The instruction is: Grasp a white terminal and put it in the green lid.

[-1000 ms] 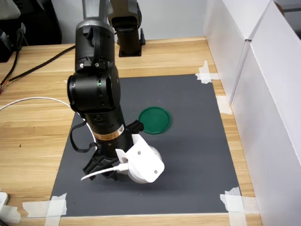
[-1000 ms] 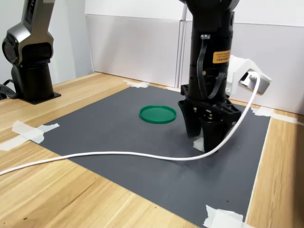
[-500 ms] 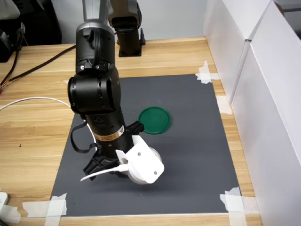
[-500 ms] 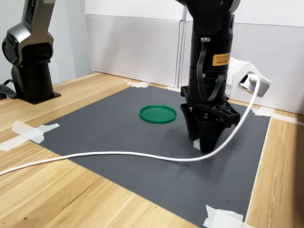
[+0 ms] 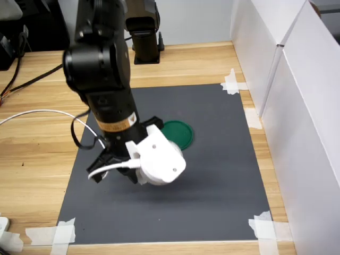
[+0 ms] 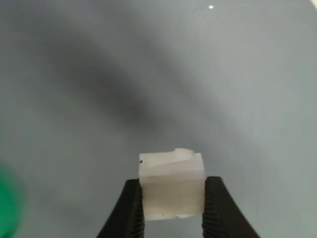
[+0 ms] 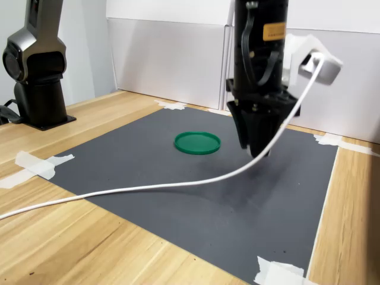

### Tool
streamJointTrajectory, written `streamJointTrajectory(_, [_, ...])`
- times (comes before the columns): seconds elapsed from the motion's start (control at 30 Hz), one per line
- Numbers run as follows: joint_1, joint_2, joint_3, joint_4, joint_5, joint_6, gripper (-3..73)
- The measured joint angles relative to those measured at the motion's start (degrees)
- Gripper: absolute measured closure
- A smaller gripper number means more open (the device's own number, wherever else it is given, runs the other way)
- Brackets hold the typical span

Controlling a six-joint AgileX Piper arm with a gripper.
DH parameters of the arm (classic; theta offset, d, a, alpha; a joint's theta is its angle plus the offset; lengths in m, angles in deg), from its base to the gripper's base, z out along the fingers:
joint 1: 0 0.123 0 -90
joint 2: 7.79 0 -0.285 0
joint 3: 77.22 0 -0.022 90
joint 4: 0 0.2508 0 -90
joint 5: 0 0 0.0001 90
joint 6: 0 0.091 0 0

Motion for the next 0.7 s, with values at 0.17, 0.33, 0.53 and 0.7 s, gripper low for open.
streamJointTrajectory(0.17, [1.4,-5.1,0.3,1.2,3.4,-1.8,42.7])
streamJointTrajectory(0.33, [5.8,-10.2,5.9,-0.7,4.0,-2.7,42.7])
streamJointTrajectory(0.53, [9.0,-17.0,17.7,-0.7,2.3,-2.9,42.7])
streamJointTrajectory(0.7, [9.4,-19.6,27.7,-1.5,-3.5,-3.0,42.7])
